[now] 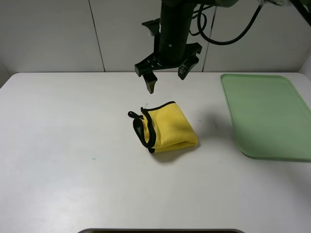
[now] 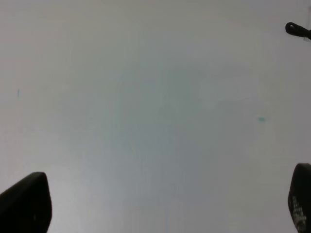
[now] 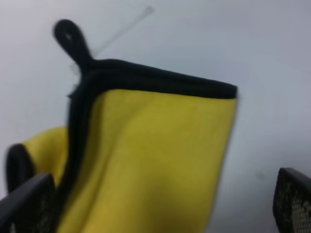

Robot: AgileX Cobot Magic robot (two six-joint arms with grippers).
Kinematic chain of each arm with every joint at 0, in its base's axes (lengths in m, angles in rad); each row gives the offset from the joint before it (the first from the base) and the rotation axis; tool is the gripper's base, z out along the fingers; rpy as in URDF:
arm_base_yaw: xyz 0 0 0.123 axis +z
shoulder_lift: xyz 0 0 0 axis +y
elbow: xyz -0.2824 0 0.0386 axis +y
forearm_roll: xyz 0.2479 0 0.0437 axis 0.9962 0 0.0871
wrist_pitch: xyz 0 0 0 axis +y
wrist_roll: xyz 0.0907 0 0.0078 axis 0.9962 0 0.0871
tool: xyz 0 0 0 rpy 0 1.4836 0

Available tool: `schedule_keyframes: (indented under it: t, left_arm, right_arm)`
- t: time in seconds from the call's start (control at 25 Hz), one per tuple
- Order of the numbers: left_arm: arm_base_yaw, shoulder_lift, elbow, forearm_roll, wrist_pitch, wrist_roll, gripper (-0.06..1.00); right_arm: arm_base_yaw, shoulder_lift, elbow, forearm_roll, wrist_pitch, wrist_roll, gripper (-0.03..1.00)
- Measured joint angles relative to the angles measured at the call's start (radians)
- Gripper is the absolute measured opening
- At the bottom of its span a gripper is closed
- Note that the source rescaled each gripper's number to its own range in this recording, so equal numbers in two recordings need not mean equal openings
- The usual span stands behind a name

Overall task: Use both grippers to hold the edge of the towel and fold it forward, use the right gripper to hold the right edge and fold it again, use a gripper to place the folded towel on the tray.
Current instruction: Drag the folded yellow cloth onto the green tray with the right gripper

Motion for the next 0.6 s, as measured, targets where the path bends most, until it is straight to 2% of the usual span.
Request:
schedule_keyframes:
  t: [0.16,0.32,0.6]
  left_arm:
    - [0.000,0.000,0.000,0.000,0.000,0.000,1.00]
    - [0.000,0.000,0.000,0.000,0.000,0.000,1.00]
    - [0.000,0.000,0.000,0.000,0.000,0.000,1.00]
  right_arm:
    - [-0.056,-0.001,0.088,0.058,-0.029,-0.071,1.00]
    - [-0.065,-0.001,0.176,0.091,-0.096,-0.154,1.00]
    - [-0.076,0.000,0.284,0.110,-0.238,-0.196,1.00]
